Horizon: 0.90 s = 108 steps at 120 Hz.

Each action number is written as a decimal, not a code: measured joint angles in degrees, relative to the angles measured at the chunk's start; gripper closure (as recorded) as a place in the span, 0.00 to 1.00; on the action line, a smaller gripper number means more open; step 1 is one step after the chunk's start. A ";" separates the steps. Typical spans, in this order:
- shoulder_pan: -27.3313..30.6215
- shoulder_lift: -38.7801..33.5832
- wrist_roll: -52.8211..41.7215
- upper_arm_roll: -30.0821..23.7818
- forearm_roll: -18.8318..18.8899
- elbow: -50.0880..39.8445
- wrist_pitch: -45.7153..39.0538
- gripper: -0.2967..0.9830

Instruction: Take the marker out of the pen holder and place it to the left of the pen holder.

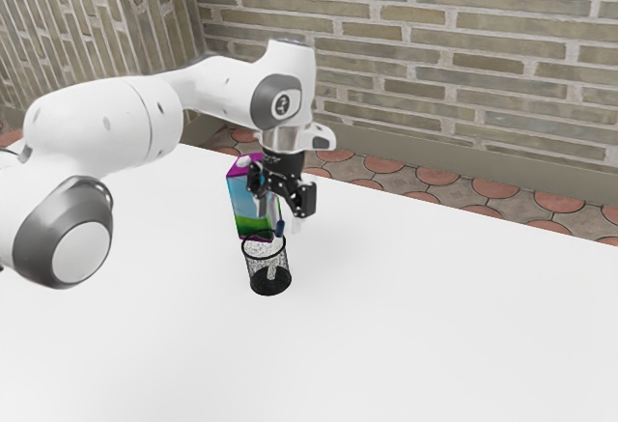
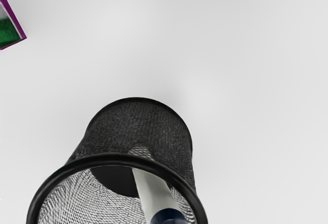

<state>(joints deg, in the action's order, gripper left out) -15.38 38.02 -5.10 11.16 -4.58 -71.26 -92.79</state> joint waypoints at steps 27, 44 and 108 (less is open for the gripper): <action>1.63 1.34 -0.14 0.08 0.14 0.09 -1.11 0.53; 2.28 1.30 -0.20 0.23 0.07 0.05 -1.37 0.69; 0.31 -21.30 -0.11 0.09 -1.68 -13.91 -2.91 0.83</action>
<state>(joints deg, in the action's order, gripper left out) -15.07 16.72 -5.21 11.25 -6.27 -85.16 -95.70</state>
